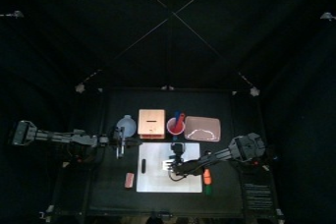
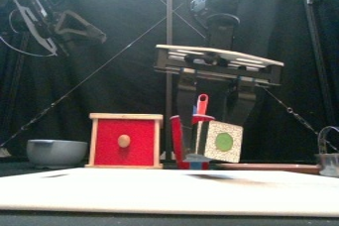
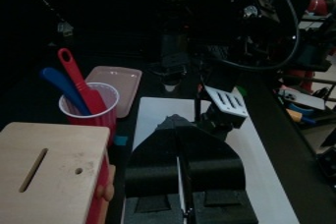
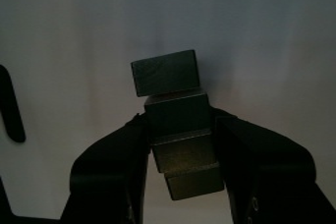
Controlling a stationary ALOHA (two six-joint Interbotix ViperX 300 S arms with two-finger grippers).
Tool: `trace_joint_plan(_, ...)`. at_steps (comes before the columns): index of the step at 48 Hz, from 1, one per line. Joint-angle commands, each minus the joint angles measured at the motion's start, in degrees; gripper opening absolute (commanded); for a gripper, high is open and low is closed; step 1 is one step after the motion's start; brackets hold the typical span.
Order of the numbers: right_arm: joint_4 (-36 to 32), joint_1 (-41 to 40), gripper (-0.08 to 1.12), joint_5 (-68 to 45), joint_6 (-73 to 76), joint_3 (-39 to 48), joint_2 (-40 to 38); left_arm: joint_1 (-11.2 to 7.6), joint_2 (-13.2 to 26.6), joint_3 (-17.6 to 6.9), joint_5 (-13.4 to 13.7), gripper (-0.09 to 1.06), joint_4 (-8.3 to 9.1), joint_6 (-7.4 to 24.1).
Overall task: Place sushi on board then cut the sushi with the knife then place the pieces on the plate
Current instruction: Pick knife at handle with right hand
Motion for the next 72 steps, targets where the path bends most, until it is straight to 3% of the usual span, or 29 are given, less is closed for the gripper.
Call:
trace_joint_plan(1, -0.35, -0.18, 0.60, 0.18, 1.05, -2.02, -0.62, -0.18, 0.00, -0.62, -0.18, 0.00, 0.00, 0.00)
trace_joint_plan(22, -0.44, -0.09, 0.88, 0.35, 2.02, -2.64, 0.44, -0.18, 0.00, 0.00, -0.18, 0.00, 0.00, 0.00)
trace_joint_plan(36, -0.70, 0.44, 0.89, 2.20, 0.97, -2.29, -1.41, -0.09, -0.09, 0.00, 0.35, 0.00, -0.09, -0.09)
trace_joint_plan(55, -8.61, 1.14, 0.89, 3.43, 0.18, 6.06, -14.50, -0.18, 0.00, -0.09, 0.70, 0.00, -0.18, -0.26)
trace_joint_plan(63, -10.20, 0.35, 0.88, 0.88, -8.35, 9.84, -20.83, -0.09, 0.00, -0.18, 0.70, 0.00, -0.79, -0.09)
trace_joint_plan(72, -7.29, -7.47, 0.88, -1.32, -26.89, 11.34, -27.77, -0.18, 0.00, -0.18, 0.70, 0.00, -1.05, -0.26)
